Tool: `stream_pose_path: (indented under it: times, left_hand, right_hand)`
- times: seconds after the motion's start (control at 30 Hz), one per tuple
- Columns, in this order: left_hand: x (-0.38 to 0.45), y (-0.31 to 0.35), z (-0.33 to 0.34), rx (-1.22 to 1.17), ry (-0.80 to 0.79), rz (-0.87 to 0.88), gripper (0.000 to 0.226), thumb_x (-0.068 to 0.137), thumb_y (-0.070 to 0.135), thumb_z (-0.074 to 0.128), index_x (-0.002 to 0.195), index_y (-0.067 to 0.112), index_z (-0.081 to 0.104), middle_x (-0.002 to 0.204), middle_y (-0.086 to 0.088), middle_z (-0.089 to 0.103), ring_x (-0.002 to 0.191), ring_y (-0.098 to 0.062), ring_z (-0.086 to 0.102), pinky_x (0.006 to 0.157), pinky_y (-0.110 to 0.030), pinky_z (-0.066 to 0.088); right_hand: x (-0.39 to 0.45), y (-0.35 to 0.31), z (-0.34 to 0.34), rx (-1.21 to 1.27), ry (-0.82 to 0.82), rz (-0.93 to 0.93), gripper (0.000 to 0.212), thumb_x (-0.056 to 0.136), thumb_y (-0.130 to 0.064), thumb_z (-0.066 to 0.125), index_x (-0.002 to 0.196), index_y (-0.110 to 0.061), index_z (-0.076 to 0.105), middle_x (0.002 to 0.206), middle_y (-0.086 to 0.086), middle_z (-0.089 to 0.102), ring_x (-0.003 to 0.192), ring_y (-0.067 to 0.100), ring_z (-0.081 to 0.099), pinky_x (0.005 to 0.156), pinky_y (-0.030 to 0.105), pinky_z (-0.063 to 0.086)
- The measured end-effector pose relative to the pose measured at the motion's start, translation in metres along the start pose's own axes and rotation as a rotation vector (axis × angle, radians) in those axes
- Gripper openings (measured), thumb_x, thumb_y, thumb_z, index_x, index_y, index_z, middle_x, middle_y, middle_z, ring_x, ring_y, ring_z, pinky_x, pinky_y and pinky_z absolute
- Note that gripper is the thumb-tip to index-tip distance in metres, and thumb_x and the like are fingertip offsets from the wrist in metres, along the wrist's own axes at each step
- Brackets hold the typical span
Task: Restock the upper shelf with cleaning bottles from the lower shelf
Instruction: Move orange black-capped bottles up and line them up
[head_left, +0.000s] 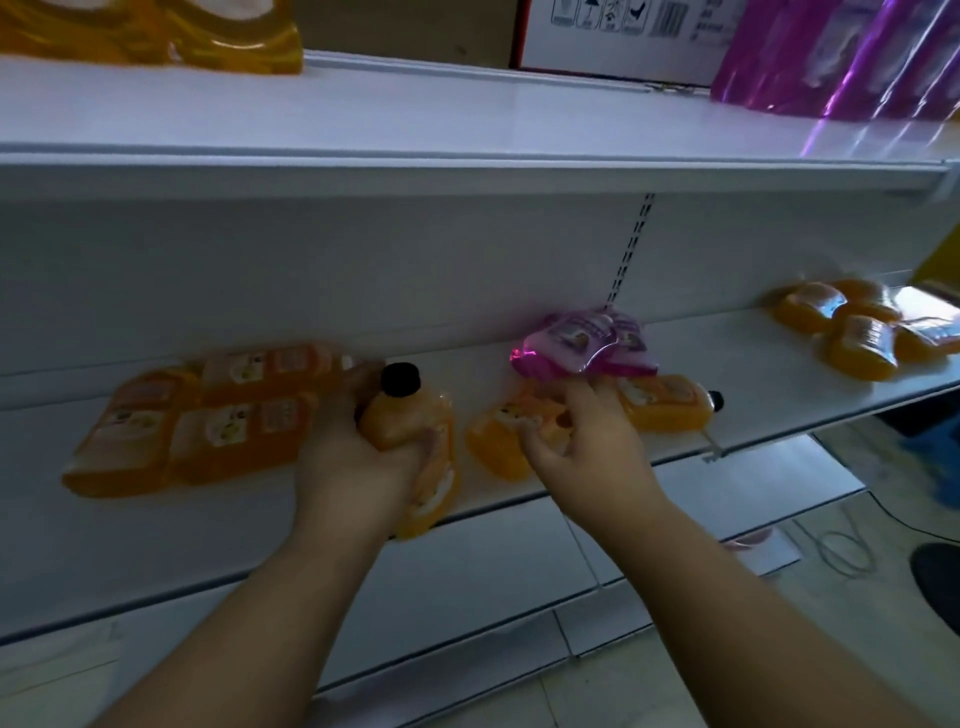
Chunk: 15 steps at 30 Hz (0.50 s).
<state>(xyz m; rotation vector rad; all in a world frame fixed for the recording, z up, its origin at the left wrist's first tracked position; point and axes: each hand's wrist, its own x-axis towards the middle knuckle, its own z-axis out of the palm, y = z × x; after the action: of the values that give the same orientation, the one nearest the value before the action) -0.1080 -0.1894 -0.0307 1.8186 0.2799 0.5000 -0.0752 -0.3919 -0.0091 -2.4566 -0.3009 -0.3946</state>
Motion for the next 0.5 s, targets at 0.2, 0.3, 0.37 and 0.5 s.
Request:
stream_pose_path:
  times: [0.2, 0.3, 0.37, 0.5]
  left_hand:
    - [-0.023, 0.017, 0.026, -0.089, 0.054, 0.093, 0.063, 0.073, 0.017, 0.087, 0.107, 0.061, 0.058, 0.110, 0.035, 0.065, 0.102, 0.012, 0.061, 0.076, -0.010, 0.050]
    - [-0.033, 0.021, 0.027, -0.125, 0.104, 0.098, 0.062, 0.073, 0.031, 0.084, 0.122, 0.054, 0.055, 0.123, 0.026, 0.063, 0.113, 0.004, 0.060, 0.084, -0.022, 0.053]
    - [-0.037, 0.022, 0.021, -0.126, 0.138, 0.095, 0.060, 0.073, 0.038, 0.076, 0.127, 0.053, 0.053, 0.120, 0.027, 0.064, 0.109, 0.005, 0.062, 0.077, -0.017, 0.055]
    - [-0.042, 0.020, -0.001, -0.119, 0.176, 0.067, 0.056, 0.073, 0.051, 0.069, 0.127, 0.051, 0.055, 0.121, 0.017, 0.066, 0.107, -0.007, 0.066, 0.080, -0.037, 0.059]
  right_hand:
    - [0.032, 0.055, 0.022, -0.133, -0.234, -0.002, 0.054, 0.089, -0.045, 0.057, 0.138, -0.023, 0.048, 0.140, 0.008, 0.046, 0.127, 0.029, 0.043, 0.100, 0.041, 0.043]
    - [0.039, 0.057, 0.054, -0.405, -0.454, -0.049, 0.062, 0.096, -0.060, 0.030, 0.153, -0.035, 0.023, 0.160, 0.012, 0.020, 0.145, 0.034, 0.018, 0.115, 0.050, 0.018]
    - [0.040, 0.053, 0.069, -0.409, -0.517, 0.009, 0.062, 0.097, -0.062, 0.025, 0.153, -0.038, 0.018, 0.163, 0.012, 0.006, 0.145, 0.042, 0.013, 0.113, 0.054, 0.016]
    - [0.035, 0.040, 0.075, -0.314, -0.513, 0.072, 0.048, 0.098, -0.053, 0.032, 0.139, -0.031, 0.043, 0.158, 0.017, 0.013, 0.125, 0.043, 0.038, 0.104, 0.044, 0.033]
